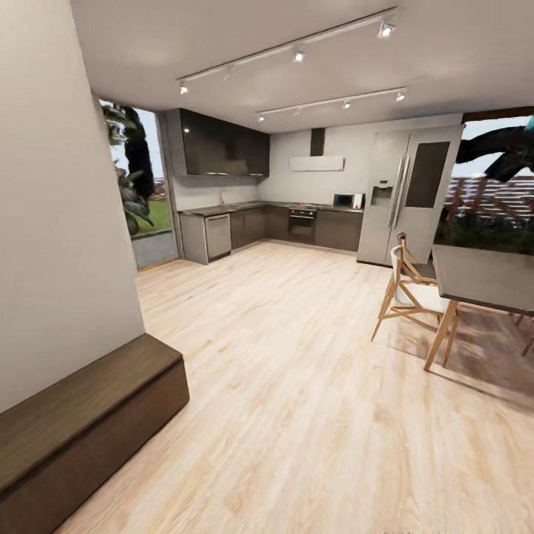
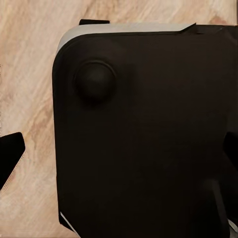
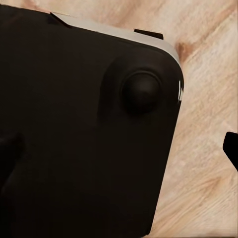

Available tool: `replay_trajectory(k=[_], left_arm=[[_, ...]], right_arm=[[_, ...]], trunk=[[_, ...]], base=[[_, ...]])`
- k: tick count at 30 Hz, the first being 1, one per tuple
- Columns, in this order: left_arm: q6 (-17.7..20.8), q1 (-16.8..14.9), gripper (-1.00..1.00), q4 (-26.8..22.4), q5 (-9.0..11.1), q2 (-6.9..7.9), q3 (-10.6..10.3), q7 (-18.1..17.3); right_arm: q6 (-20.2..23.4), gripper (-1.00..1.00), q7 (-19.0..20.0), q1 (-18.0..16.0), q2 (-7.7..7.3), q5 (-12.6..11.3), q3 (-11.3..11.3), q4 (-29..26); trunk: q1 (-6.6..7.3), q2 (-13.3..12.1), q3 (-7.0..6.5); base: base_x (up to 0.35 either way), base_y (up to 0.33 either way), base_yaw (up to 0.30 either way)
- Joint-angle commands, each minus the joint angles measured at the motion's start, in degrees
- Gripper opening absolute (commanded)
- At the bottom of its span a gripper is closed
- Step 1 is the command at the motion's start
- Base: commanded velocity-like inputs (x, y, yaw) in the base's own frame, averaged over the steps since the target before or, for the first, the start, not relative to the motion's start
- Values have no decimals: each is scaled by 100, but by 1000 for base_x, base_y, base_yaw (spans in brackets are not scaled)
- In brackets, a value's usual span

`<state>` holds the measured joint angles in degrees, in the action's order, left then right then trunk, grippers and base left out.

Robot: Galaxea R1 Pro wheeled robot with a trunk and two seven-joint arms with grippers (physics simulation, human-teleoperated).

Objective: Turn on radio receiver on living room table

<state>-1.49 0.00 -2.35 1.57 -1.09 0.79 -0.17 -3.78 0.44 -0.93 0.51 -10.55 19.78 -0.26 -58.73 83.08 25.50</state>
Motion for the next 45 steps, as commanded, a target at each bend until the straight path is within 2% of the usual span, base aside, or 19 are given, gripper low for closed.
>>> replay_trajectory(k=[1,45], left_arm=[[0,0,100,1,-1,-2,0,0],[0,0,100,0,0,3,0,0]], right_arm=[[0,100,0,-1,-1,0,0,0],[11,100,53,0,-7,-9,17,0]], trunk=[[0,0,-2],[0,0,-108]], base=[[0,0,-277],[0,0,-279]])
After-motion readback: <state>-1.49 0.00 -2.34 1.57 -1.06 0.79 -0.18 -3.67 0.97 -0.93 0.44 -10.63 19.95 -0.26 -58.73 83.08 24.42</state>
